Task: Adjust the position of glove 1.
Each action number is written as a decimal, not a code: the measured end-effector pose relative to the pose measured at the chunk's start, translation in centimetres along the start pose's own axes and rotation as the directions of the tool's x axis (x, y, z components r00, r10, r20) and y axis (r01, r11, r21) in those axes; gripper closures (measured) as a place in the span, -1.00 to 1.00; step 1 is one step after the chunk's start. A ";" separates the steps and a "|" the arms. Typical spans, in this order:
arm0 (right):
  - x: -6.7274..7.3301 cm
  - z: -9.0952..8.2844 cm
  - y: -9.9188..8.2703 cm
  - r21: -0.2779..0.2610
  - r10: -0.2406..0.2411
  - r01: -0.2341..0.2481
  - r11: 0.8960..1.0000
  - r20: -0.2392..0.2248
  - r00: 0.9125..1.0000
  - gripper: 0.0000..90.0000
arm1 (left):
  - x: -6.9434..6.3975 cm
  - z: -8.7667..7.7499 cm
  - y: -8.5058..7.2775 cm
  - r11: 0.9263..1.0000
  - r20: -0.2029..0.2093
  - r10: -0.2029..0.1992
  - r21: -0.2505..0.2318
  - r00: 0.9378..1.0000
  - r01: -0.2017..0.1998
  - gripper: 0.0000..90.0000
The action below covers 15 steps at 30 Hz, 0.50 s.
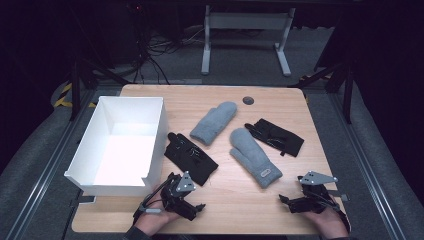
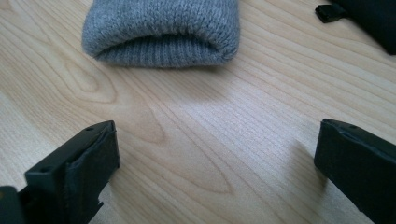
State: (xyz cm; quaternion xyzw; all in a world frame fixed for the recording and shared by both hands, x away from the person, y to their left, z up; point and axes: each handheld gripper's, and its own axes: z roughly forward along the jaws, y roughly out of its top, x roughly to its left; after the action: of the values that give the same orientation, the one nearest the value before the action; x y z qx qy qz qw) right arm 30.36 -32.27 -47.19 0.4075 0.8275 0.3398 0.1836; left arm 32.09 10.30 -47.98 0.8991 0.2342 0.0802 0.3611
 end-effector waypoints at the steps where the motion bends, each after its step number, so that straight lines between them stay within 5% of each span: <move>1: 0.0 0.0 0.0 0.002 -0.001 0.001 1.000 0.001 1.000 -0.98 | 0.0 0.0 0.0 1.000 -0.003 0.000 0.000 1.000 0.000 -1.00; 3: 0.0 -0.1 0.0 0.001 0.001 -0.001 1.000 -0.002 1.000 -0.97 | 0.0 0.0 0.1 1.000 -0.005 -0.003 0.000 1.000 0.003 -1.00; 11: -1.0 -1.6 0.9 -0.036 0.053 -0.054 0.998 -0.033 0.998 -0.39 | 0.1 -0.1 -0.1 1.000 -0.004 0.000 -0.001 1.000 0.000 -1.00; 15: -1.4 -2.3 2.1 -0.049 0.059 -0.062 0.997 -0.065 0.996 0.18 | 0.0 -0.1 -0.1 1.000 -0.004 0.001 0.001 1.000 -0.001 -1.00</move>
State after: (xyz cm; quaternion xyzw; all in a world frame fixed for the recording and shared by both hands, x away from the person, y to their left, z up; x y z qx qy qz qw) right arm 30.99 -33.41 -44.09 0.4166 0.8113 0.3790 0.1570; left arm 32.05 10.46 -47.97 0.8993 0.2347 0.0820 0.3599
